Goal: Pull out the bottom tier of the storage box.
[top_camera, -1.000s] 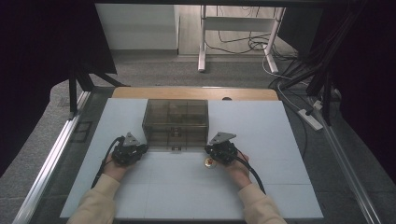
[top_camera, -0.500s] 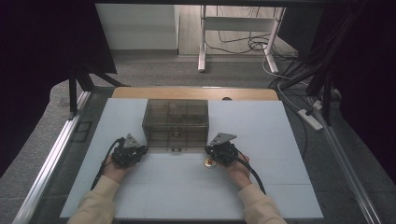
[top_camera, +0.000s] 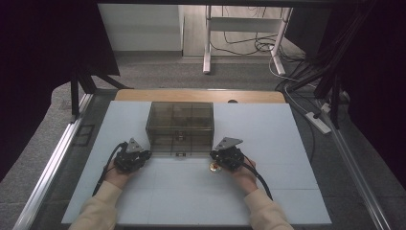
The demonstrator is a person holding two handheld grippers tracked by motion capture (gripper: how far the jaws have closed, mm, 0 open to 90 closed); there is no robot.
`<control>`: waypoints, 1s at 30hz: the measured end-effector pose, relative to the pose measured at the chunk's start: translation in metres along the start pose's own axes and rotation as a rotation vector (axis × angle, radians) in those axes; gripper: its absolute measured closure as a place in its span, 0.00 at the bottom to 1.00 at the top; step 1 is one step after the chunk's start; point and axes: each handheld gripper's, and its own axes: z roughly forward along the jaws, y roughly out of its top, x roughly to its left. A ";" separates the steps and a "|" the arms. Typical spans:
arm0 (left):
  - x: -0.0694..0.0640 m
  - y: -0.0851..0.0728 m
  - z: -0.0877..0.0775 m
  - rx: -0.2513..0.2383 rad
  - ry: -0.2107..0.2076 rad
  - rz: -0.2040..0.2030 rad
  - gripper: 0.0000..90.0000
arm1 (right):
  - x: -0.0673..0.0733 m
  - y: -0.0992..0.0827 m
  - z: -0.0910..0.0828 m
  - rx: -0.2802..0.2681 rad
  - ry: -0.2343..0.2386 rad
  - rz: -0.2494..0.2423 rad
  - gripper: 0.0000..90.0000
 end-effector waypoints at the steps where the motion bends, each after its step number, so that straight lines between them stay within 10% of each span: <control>1: 0.000 0.000 0.000 0.001 0.000 0.000 0.90 | 0.000 0.000 0.000 0.000 -0.001 0.000 0.92; 30: -0.004 -0.003 -0.004 -0.002 -0.003 0.003 0.90 | 0.003 -0.001 -0.005 0.003 0.011 -0.006 0.92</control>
